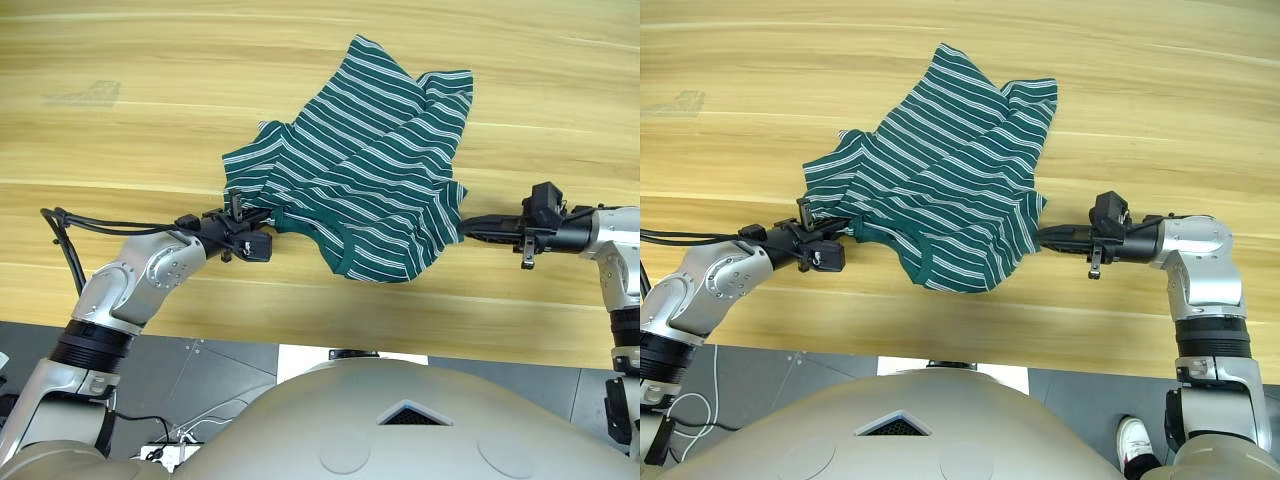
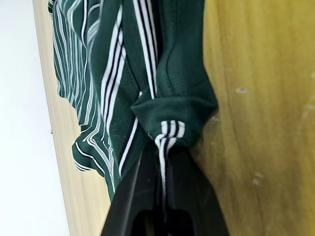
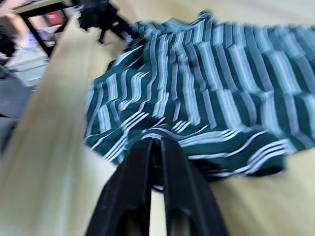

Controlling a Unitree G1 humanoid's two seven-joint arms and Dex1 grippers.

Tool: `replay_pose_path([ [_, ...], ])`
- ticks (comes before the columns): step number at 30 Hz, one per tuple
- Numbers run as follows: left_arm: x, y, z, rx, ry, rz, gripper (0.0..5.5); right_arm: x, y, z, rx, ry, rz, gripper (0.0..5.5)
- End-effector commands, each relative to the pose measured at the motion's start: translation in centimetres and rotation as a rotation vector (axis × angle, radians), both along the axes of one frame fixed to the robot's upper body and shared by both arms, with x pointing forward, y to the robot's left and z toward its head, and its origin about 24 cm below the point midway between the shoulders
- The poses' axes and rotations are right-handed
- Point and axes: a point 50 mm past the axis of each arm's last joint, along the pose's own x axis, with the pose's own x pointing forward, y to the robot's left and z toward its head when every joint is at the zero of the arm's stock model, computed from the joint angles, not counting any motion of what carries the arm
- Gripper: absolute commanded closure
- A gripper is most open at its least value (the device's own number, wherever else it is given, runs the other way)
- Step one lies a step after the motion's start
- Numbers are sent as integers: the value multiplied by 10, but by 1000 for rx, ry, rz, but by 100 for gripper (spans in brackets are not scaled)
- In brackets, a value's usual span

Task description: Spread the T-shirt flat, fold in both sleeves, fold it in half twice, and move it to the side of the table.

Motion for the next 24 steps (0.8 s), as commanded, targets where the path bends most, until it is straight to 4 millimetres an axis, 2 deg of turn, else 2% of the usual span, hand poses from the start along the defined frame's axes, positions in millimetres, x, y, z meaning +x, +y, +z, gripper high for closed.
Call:
replay_pose_path([
  [1, -10, 4, -14, 55, 74, 2, 550, -5, -1, 3, -4, 67, 53, 432],
  [8, -7, 8, -4, 21, 86, 26, 550, -2, 1, 6, 0, 61, 70, 308],
  [9, -7, 8, -1, -11, 106, 34, 550, 1, 1, 12, 32, 45, 59, 288],
  [12, -15, 6, 11, -135, 226, 45, 550, 17, 3, 52, 330, -16, 0, 243],
  [15, -28, -1, 16, -199, 317, 22, 550, 39, 9, 82, 540, -139, -141, 190],
  [17, -49, -17, 6, -238, 400, -11, 550, 65, 23, 82, 488, -280, -334, 190],
  [19, -74, -29, -13, -209, 496, -65, 550, 83, 36, 81, 442, -399, -462, 190],
  [22, -94, -37, -25, -189, 562, -100, 550, 98, 48, 74, 390, -458, -565, 190],
  [24, -104, -42, -27, -167, 586, -140, 550, 104, 61, 58, 265, -482, -539, 190],
])
